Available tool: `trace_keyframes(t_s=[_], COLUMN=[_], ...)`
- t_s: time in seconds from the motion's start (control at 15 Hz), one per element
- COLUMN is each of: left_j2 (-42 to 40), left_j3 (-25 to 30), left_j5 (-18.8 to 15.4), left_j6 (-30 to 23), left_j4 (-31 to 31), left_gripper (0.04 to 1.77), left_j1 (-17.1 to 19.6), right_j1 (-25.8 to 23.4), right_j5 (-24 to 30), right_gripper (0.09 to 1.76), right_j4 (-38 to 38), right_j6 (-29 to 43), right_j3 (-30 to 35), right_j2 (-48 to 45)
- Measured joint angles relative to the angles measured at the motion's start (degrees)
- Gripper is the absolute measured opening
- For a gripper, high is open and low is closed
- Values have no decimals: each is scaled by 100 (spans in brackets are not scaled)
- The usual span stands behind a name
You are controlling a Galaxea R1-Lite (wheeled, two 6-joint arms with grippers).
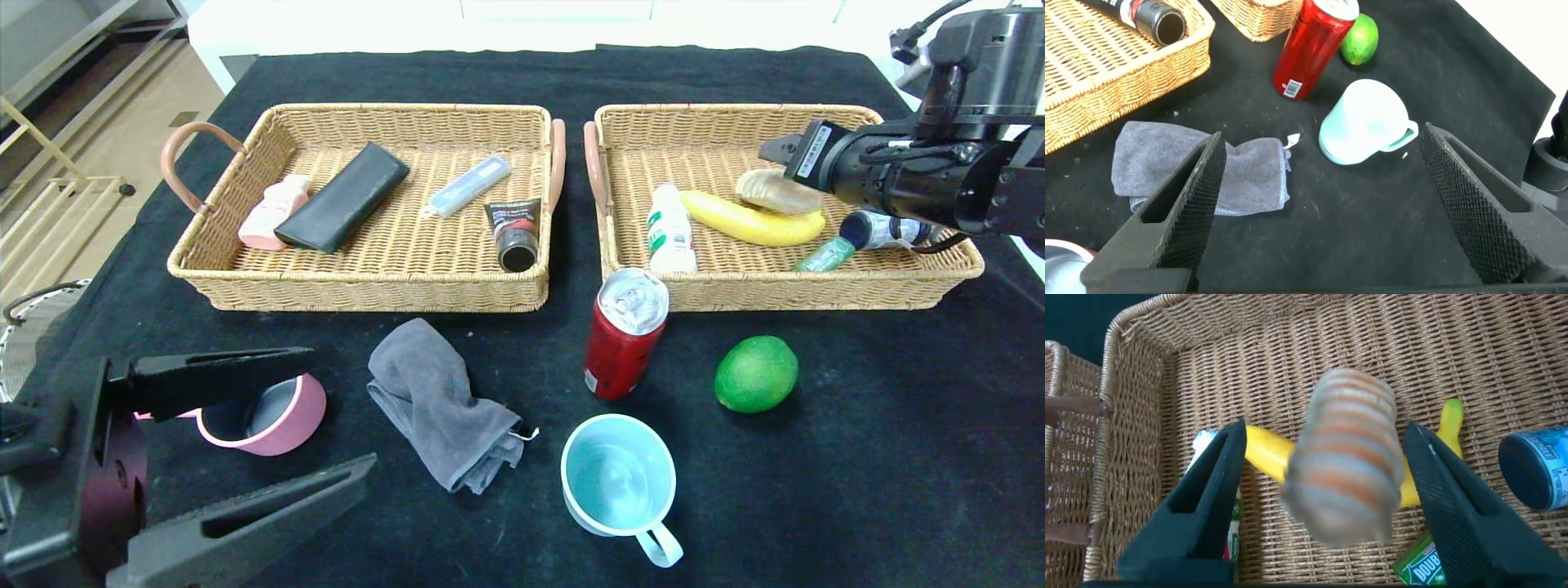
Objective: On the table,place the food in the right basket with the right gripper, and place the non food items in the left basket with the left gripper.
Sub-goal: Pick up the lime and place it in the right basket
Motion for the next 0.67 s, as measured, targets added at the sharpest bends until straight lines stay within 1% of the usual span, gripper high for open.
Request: trace_keyframes(t_s=[0.13, 0.27, 0.33, 0.53, 0.67], left_j2=[13, 18, 21, 21, 13], left_j3=[0, 0, 0, 0, 0], left_j5=[0, 0, 0, 0, 0], left_j6=[0, 0, 0, 0, 0], left_j4=[0, 0, -1, -1, 0], left_gripper=[172, 172, 172, 172, 172], left_j1=[0, 0, 0, 0, 0], right_j1=[6, 45, 83, 334, 535], right_j5=[0, -35, -94, -190, -278], right_gripper=[148, 153, 155, 160, 163], right_j4=[52, 235, 506, 1747, 2232], right_j6=[2, -151, -193, -223, -221], right_j3=[18, 40, 51, 72, 116], right_j2=[-22, -123, -201, -589, -862])
